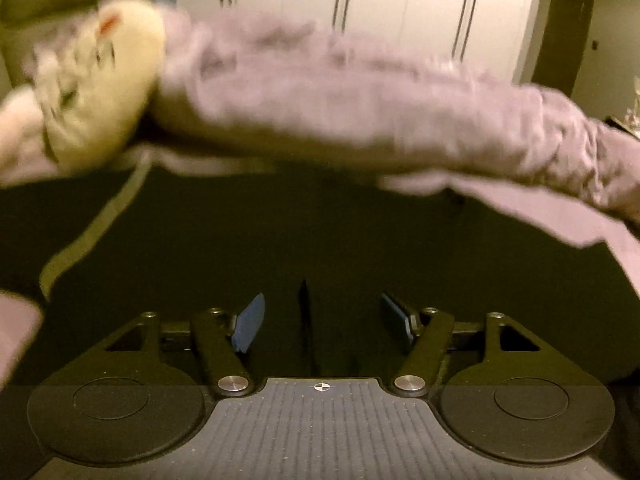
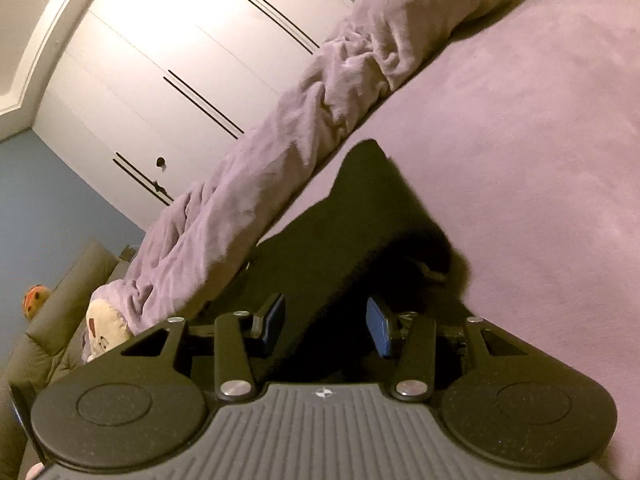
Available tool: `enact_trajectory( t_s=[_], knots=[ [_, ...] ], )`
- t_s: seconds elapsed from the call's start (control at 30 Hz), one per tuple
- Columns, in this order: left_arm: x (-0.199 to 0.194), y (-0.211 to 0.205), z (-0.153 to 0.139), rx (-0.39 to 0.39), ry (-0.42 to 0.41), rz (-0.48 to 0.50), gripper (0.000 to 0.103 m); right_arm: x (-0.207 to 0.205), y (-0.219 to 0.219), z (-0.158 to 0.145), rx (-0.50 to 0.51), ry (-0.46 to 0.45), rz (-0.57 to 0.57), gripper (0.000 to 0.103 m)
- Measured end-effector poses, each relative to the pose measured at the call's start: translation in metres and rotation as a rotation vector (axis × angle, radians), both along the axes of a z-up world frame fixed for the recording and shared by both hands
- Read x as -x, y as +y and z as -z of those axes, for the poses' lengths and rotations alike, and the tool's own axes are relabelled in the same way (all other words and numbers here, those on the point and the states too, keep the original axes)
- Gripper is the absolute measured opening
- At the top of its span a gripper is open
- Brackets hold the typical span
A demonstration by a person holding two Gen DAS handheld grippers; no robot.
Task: Fold small clothes
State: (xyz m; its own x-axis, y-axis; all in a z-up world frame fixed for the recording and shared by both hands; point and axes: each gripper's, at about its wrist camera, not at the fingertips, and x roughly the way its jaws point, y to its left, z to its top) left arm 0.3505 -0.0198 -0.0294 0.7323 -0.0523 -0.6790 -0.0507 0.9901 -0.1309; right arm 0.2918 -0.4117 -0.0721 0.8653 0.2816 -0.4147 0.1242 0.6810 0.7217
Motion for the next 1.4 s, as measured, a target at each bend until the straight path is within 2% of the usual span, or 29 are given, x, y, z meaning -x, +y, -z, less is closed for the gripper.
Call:
enact_trajectory(
  t_s=[0.13, 0.23, 0.3, 0.33, 0.37, 0.4, 0.47, 0.67, 0.87, 1.13, 1.23, 1.33, 1.4],
  knots=[
    [-0.012, 0.002, 0.028, 0.124, 0.120, 0.027, 0.068, -0.014, -0.003, 0.005, 0.018, 0.013, 0.030, 0.044],
    [-0.027, 0.003, 0.040, 0.183, 0.145, 0.001, 0.064, -0.021, -0.012, 0.011, -0.006, 0.020, 0.060, 0.041],
    [-0.034, -0.001, 0.041, 0.172, 0.134, -0.002, 0.041, -0.023, -0.015, 0.015, -0.018, 0.019, 0.077, 0.034],
    [-0.037, -0.002, 0.040, 0.179, 0.133, 0.001, 0.034, -0.025, -0.014, 0.017, -0.010, 0.020, 0.079, 0.028],
    [-0.039, -0.002, 0.039, 0.195, 0.132, 0.004, 0.019, -0.027, -0.013, 0.018, 0.008, 0.026, 0.082, 0.022],
    [-0.042, -0.002, 0.039, 0.217, 0.135, 0.012, 0.014, -0.029, -0.011, 0.019, 0.032, 0.032, 0.086, 0.020],
    [-0.043, -0.002, 0.035, 0.205, 0.127, 0.015, 0.014, -0.031, -0.009, 0.021, 0.056, 0.035, 0.091, 0.015],
    [-0.031, -0.012, 0.015, 0.057, 0.031, 0.097, 0.013, -0.033, 0.001, 0.015, 0.139, 0.027, 0.079, 0.015],
    [-0.025, -0.016, -0.008, -0.006, -0.047, 0.123, 0.013, -0.033, 0.010, 0.010, 0.188, 0.023, 0.066, 0.015],
    [-0.024, 0.001, -0.029, -0.045, -0.100, 0.083, 0.013, -0.037, 0.031, 0.004, 0.230, 0.006, -0.025, 0.015],
    [-0.023, 0.014, -0.030, -0.057, -0.102, 0.048, 0.013, -0.038, 0.040, 0.005, 0.235, 0.017, -0.066, 0.022],
    [-0.021, 0.026, -0.028, -0.119, -0.122, -0.001, 0.014, -0.037, 0.039, 0.008, 0.207, 0.034, -0.067, 0.028],
    [-0.020, 0.030, -0.026, -0.157, -0.123, -0.018, 0.016, -0.037, 0.036, 0.009, 0.189, 0.039, -0.063, 0.028]
  ],
)
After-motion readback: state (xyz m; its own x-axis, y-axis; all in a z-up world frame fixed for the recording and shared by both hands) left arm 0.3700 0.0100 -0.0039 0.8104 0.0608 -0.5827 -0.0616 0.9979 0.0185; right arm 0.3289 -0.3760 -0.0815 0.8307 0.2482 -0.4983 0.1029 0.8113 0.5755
